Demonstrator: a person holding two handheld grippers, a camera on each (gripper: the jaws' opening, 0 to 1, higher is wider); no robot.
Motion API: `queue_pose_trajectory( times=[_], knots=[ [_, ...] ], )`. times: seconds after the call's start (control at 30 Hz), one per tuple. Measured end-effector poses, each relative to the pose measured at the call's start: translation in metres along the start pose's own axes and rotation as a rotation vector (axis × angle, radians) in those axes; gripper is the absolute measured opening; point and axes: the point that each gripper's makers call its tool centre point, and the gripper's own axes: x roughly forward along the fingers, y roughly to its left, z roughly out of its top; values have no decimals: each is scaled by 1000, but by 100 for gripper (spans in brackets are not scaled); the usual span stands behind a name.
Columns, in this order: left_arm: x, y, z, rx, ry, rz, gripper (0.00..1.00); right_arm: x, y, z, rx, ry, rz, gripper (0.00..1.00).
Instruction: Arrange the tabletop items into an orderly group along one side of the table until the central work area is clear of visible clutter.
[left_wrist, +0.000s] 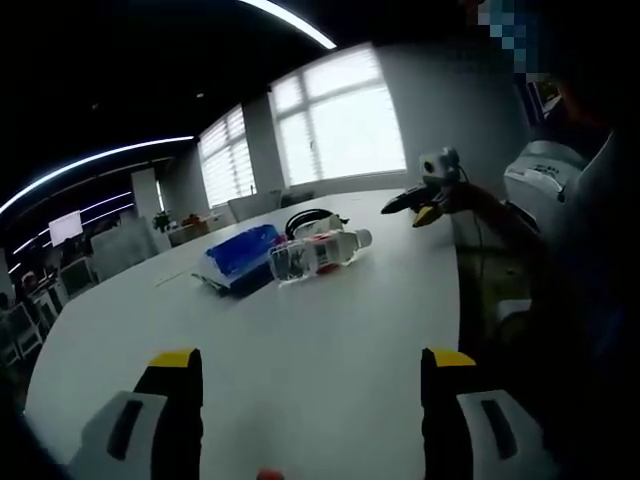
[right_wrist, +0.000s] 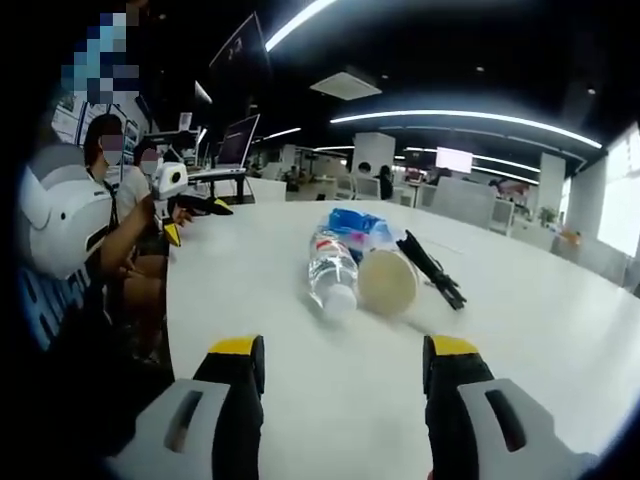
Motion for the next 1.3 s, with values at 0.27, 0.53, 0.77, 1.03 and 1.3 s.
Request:
queue_pose_trajectory(
  times=[0.27, 0.53, 0.77, 1.03, 1.3],
  knots=[
    [0, 2, 3, 0, -13, 6, 89, 5, 2, 3, 4, 1, 18, 56],
    [1, 2, 3, -4, -18, 3, 88, 9, 2, 4, 12, 4, 30, 51],
    [6, 2, 9, -8, -32, -5, 89, 16, 5, 5, 27, 10, 45, 46],
    [8, 1, 13, 9, -43, -7, 88, 21, 7, 9, 29, 2, 54, 44],
    [11, -1, 15, 12, -43, -16, 87, 25, 8, 9, 31, 7, 60, 44]
  ],
)
